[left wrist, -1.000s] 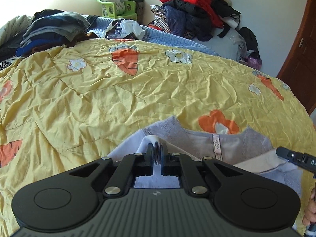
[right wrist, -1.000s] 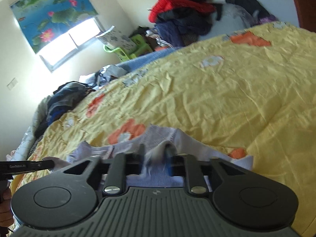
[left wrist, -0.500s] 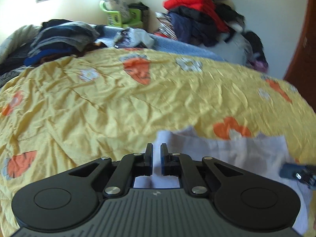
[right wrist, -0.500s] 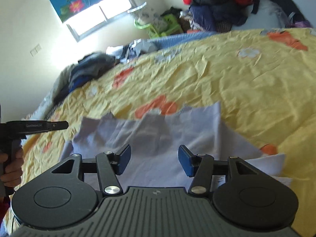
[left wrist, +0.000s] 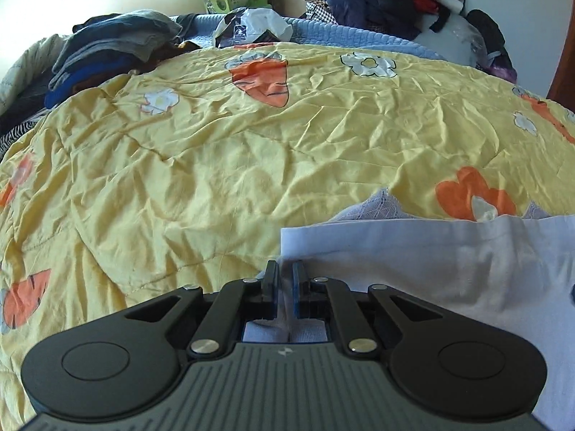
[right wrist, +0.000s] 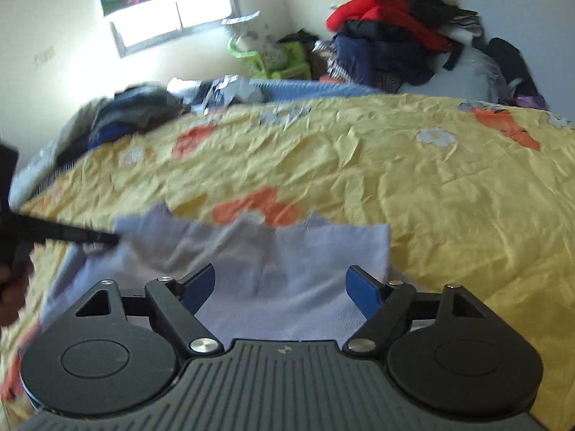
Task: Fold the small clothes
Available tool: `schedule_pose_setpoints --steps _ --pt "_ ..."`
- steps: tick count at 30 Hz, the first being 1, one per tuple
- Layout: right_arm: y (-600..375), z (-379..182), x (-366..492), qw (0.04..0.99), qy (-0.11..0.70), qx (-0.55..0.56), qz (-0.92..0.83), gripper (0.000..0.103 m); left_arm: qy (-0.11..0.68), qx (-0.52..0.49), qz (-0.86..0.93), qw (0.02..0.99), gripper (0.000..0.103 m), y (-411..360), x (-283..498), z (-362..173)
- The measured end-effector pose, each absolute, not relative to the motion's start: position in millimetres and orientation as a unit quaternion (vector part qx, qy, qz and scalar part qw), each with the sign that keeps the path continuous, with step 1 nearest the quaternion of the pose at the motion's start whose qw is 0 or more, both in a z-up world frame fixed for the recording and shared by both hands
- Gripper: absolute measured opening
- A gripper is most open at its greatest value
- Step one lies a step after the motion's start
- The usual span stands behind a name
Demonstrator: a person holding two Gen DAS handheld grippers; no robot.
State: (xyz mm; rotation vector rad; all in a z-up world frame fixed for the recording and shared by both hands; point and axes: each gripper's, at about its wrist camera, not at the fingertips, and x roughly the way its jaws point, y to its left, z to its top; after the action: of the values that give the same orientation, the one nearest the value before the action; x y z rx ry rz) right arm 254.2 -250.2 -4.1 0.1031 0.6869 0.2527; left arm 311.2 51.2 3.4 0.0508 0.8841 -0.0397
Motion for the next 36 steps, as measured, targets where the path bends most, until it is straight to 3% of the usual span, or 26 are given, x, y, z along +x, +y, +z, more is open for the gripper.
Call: schedule_pose_setpoints --steps 5,6,8,9,10,12,16,25,36 --pt "-255 -10 252 0.933 0.349 0.061 0.068 0.081 0.402 0.087 0.005 0.911 0.008 42 281 11" --pt "-255 -7 246 0.934 0.341 0.069 0.076 0.082 0.396 0.093 0.008 0.914 0.013 41 274 13" --pt "-251 0 232 0.939 0.325 0.072 0.084 0.085 0.386 0.096 0.008 0.917 0.025 40 260 15" --pt "-247 3 225 0.941 0.319 0.068 0.087 0.085 0.380 0.096 0.009 0.920 0.037 39 253 16" --pt "-243 5 218 0.943 0.316 0.062 0.090 0.087 0.374 0.096 0.012 0.922 0.056 38 247 16" --pt "-234 9 204 0.944 0.310 0.052 0.098 0.090 0.356 0.094 0.015 0.929 0.083 37 233 18" --pt "-219 10 180 0.944 0.308 0.037 0.110 0.093 0.329 0.117 0.018 0.937 0.085 28 209 19" --pt "-207 -16 160 0.933 0.340 0.035 0.111 0.094 0.354 0.101 0.010 0.930 0.085 29 187 4" --pt "-186 -37 145 0.943 0.315 -0.033 0.097 0.103 0.347 0.079 0.015 0.934 0.086 35 165 -16"
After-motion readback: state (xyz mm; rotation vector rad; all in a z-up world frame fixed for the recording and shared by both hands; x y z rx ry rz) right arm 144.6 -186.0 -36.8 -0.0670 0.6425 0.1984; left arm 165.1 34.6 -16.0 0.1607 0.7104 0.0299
